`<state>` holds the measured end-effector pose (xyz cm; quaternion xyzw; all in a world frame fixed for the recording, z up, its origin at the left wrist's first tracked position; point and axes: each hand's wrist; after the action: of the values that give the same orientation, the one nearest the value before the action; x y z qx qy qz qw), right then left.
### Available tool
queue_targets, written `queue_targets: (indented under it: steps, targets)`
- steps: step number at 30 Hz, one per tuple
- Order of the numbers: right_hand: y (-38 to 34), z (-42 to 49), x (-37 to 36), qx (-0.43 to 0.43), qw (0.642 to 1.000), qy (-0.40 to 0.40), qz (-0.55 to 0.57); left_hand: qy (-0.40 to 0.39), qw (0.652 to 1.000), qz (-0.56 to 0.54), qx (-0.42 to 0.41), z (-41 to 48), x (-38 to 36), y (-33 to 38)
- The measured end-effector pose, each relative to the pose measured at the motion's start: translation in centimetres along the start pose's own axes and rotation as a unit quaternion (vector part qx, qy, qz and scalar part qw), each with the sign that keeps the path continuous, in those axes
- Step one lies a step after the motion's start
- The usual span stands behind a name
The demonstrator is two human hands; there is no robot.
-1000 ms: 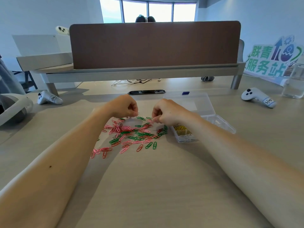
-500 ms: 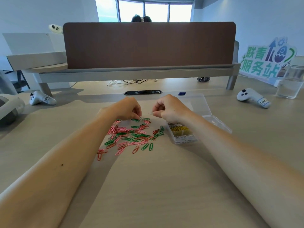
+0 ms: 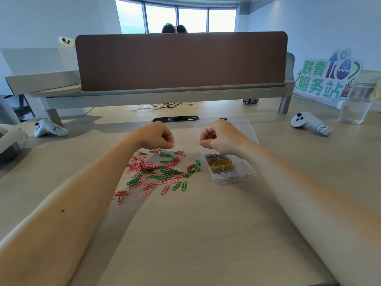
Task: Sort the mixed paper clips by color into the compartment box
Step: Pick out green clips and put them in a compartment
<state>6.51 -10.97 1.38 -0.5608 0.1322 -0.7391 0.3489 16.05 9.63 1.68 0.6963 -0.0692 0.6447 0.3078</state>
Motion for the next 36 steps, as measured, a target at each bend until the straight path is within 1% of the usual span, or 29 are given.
queue_targets:
  steps: [3,6,8,10,15,20,25,31,34,36]
  targets:
    - [0.4,-1.1,1.3,-0.024,0.999,-0.026,0.005,-0.019,0.997,-0.068,-0.011,-0.8,0.4,1.8]
    - [1.0,-2.3,3.1,-0.056,0.995,-0.086,0.005,-0.051,0.993,-0.097,-0.05,-1.7,0.5,5.0]
    - [1.6,-3.1,4.2,-0.079,0.99,-0.119,0.009,-0.079,0.989,-0.094,-0.077,-2.3,0.1,7.4]
    - [2.1,-3.9,5.0,-0.094,0.985,-0.146,0.015,-0.102,0.988,-0.067,-0.093,-2.6,-0.6,9.3]
    - [2.1,-4.6,5.4,-0.086,0.979,-0.182,0.018,-0.117,0.988,-0.017,-0.099,-2.8,-2.2,11.6]
    - [1.9,-4.7,5.2,-0.081,0.98,-0.181,-0.004,-0.1,0.989,0.0,-0.105,-3.1,-2.9,12.3]
    - [2.1,-4.8,5.4,-0.074,0.982,-0.176,0.003,-0.081,0.991,-0.024,-0.105,-2.9,-3.0,12.2]
    - [2.1,-4.6,5.2,-0.071,0.982,-0.173,0.006,-0.087,0.989,-0.026,-0.115,-2.9,-2.7,11.9]
    - [2.2,-4.4,5.0,-0.073,0.987,-0.141,0.017,-0.065,0.99,-0.048,-0.118,-3.0,-1.5,11.1]
    - [2.0,-4.0,4.7,-0.061,0.992,-0.104,0.025,-0.025,0.993,-0.048,-0.105,-2.9,-0.1,9.5]
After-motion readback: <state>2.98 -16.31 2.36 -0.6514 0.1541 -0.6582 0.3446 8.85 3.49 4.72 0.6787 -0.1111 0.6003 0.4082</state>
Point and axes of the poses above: each hand's wrist, its own z-axis towards the middle knuckle, its own x-axis out of the back of the hand, y = z × x, and after that the axes turned 7 degrees about x, right-handed
